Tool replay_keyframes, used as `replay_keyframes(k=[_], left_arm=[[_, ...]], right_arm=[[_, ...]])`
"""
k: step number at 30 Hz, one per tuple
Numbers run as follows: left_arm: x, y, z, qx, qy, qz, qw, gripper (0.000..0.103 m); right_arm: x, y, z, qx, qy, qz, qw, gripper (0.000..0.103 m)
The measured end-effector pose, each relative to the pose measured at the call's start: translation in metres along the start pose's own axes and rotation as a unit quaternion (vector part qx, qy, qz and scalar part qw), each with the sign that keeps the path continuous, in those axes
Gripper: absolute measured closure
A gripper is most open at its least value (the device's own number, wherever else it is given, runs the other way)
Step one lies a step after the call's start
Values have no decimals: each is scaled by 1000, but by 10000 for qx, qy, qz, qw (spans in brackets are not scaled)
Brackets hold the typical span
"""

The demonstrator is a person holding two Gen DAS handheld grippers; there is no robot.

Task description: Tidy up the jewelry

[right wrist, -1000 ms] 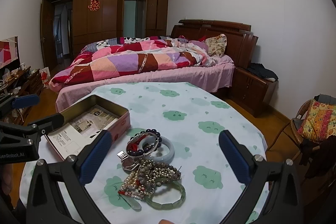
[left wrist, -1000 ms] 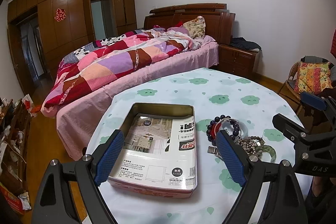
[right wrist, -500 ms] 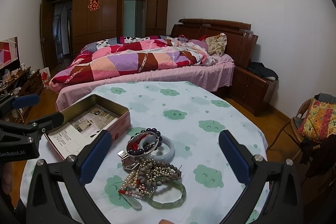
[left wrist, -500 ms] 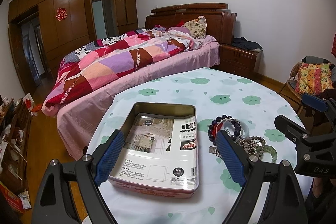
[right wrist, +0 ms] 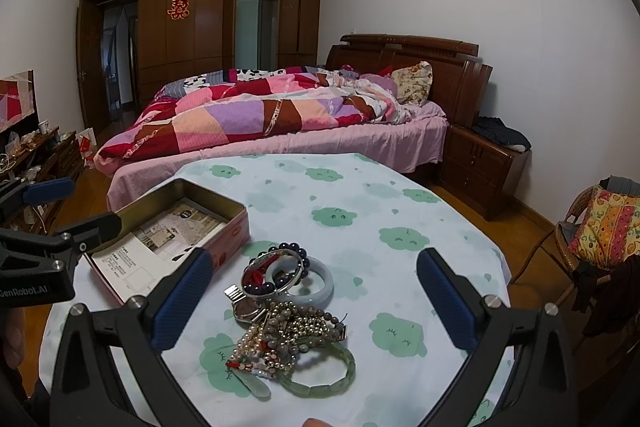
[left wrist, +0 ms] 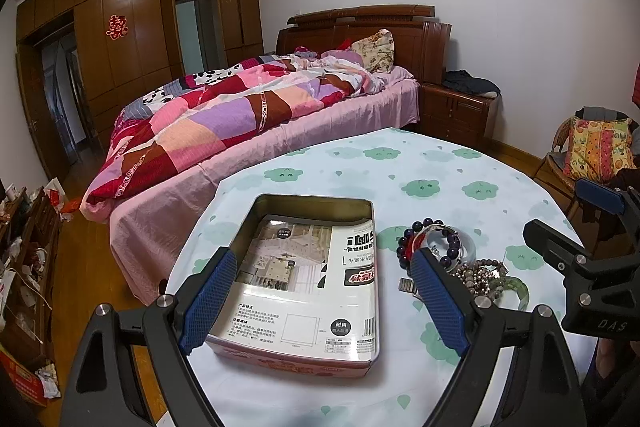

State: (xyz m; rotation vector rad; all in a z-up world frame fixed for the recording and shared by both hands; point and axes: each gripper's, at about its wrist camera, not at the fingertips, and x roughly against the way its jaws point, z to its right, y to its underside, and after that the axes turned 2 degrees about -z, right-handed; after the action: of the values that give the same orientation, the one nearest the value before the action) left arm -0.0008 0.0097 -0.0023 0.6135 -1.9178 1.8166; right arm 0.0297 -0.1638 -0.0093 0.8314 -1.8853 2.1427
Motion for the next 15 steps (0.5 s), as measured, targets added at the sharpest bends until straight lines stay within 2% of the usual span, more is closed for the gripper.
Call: replay_keyframes(k=[15], left_arm=[[0,0,0,-6,0,-3,10000,14]], right_arm=[[-2,0,0,-10,-7,-13,10000,0]])
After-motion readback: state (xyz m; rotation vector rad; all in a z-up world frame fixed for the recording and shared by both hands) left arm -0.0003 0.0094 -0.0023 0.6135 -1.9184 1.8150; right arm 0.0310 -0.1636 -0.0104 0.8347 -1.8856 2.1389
